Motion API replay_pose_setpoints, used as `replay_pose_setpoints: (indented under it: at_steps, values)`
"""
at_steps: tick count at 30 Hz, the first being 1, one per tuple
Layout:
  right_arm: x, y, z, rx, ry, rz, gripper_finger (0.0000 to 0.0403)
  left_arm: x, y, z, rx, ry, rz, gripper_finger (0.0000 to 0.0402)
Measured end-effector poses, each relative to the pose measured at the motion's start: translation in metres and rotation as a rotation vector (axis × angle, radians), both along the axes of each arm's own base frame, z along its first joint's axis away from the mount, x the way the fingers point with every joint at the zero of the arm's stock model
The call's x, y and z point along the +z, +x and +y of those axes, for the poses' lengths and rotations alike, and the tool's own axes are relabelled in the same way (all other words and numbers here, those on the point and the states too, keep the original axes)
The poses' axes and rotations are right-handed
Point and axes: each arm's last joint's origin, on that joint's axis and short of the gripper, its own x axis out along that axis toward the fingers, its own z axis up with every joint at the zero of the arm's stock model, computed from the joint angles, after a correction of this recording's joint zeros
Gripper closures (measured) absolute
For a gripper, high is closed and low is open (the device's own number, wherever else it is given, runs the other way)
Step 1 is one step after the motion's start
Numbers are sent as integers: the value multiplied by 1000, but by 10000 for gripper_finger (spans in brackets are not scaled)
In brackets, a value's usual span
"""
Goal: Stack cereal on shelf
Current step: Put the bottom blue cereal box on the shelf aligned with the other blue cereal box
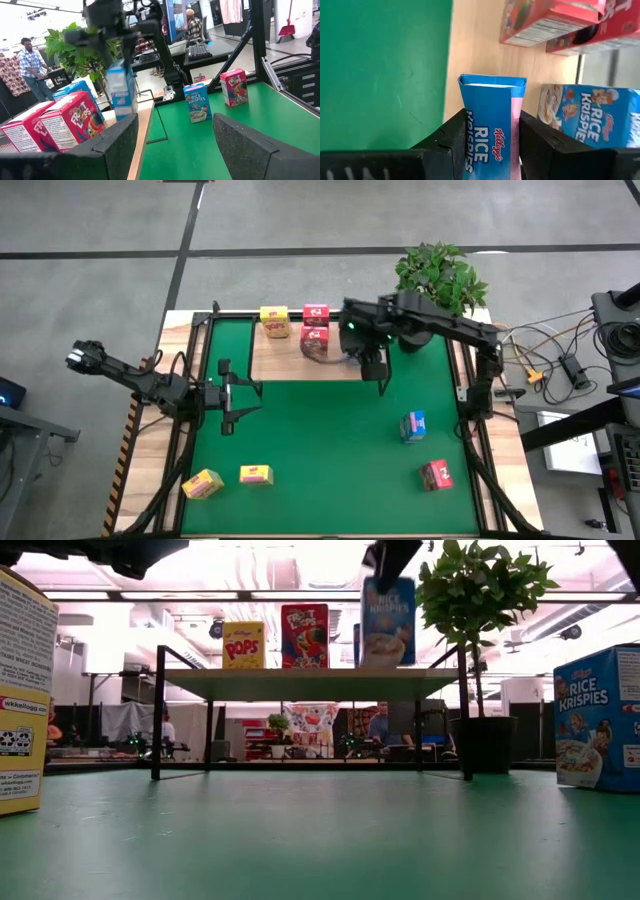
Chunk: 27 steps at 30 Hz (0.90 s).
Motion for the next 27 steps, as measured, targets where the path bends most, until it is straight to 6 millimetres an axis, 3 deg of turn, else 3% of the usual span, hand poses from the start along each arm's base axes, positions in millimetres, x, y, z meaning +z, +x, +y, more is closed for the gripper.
replay_pose_setpoints:
  at_steps: [11,27]
  values:
    - [-7,7,-42,-82,25,-5,263,0,0,0,0,17,-2,161]
    - [-5,5,-47,-102,25,-18,181,3,0,0,1,23,-25,161]
